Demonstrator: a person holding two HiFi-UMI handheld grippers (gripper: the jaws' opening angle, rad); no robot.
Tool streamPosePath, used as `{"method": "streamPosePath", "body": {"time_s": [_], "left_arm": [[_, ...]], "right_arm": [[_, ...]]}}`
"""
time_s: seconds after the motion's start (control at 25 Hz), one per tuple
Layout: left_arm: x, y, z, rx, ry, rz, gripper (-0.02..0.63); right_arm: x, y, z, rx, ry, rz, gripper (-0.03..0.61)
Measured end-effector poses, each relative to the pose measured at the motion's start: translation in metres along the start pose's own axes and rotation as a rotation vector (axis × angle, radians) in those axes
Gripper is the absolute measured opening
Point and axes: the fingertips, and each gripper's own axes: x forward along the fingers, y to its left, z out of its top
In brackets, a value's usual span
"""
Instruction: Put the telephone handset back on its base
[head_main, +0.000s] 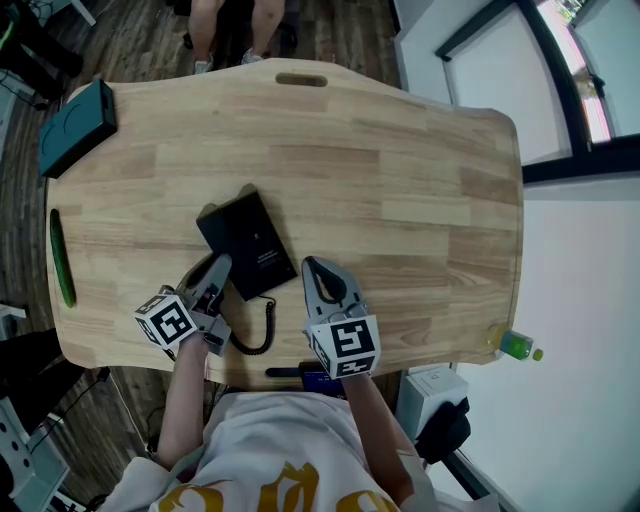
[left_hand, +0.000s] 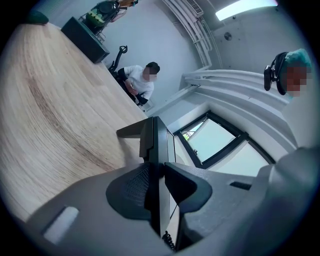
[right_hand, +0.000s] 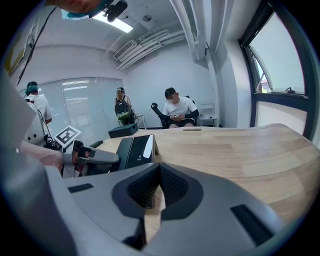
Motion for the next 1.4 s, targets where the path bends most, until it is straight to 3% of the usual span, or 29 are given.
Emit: {"method": "streamPosePath", "body": {"time_s": [0.52, 0.88, 1.0, 1.16, 1.32, 1.4], "left_arm": [[-0.003, 0.004, 0.001, 0.020, -0.010, 0.059, 0.083], [-0.022, 0.009, 0.009, 0.058, -0.078, 0.144, 0.082], [-0.031, 0.005, 0.016, 0.050, -0.116, 0.147, 0.081], [-0.042, -0.015, 0.024, 0.106, -0.135, 0.123, 0.079], [-0.054, -0.045, 0.033, 0.180, -0.159, 0.081, 0.007], [-0.063, -0.059, 0.036, 0.206, -0.178, 0.064, 0.003]], "right_arm": [[-0.003, 0.002, 0.005, -0.002, -0.019, 0.004, 0.005], [-0.016, 0.009, 0.016, -0.015, -0.048, 0.008, 0.005], [-0.022, 0.012, 0.022, -0.021, -0.070, 0.007, 0.005], [-0.032, 0.021, 0.032, -0.036, -0.105, 0.015, 0.005], [-0.047, 0.034, 0.044, -0.070, -0.145, 0.019, 0.005], [-0.056, 0.040, 0.050, -0.084, -0.166, 0.018, 0.005]]}}
